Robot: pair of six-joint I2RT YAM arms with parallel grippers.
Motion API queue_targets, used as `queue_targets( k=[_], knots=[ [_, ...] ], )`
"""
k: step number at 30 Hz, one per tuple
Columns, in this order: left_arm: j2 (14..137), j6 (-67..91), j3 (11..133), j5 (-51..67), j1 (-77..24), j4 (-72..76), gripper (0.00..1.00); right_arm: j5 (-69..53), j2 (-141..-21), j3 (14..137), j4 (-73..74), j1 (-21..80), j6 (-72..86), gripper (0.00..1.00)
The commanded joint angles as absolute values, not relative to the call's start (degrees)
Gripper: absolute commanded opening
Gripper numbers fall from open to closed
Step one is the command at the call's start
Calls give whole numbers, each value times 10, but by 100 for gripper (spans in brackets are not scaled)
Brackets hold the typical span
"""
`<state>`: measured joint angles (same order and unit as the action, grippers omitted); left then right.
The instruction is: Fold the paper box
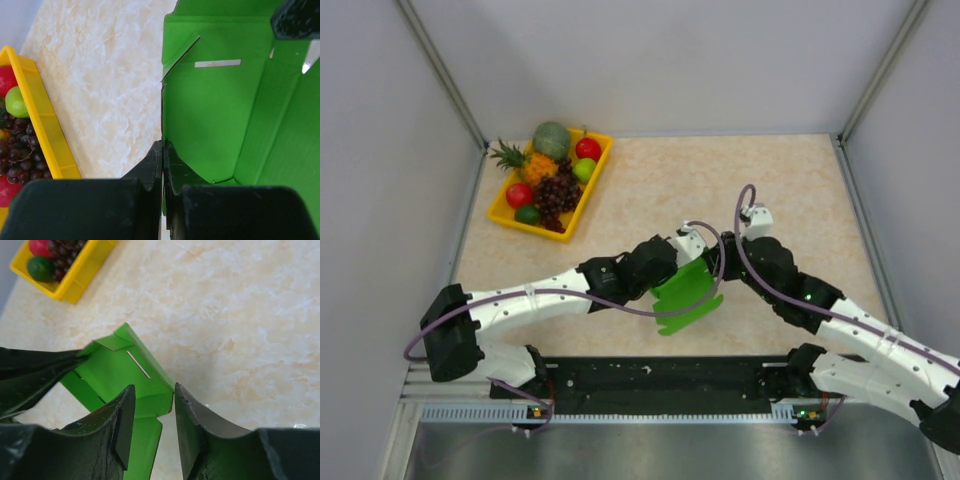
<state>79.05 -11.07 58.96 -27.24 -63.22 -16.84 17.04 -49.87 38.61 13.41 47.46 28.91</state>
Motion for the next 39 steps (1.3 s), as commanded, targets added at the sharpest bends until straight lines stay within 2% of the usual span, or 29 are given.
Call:
queue_targets(
  k=[1, 3, 6, 15, 25, 39],
  knots=[
    [789, -98, 613, -261, -636, -156, 0, 173, -448, 380, 140, 481, 350, 38],
    [789, -96, 615, -259, -637, -159, 0, 159, -444, 378, 141, 482, 367, 31],
    [786, -96, 615, -260, -637, -161, 0, 144, -440, 379, 148, 481, 369, 27],
    [772, -99, 611, -262, -637, -168, 0, 123, -485, 421, 196, 481, 300, 20],
    [768, -103, 611, -256, -638, -164, 0, 154, -523, 446, 213, 475, 284, 28],
    [772, -106, 613, -255, -641, -162, 0, 159, -506, 440, 218, 471, 284, 28]
  ],
)
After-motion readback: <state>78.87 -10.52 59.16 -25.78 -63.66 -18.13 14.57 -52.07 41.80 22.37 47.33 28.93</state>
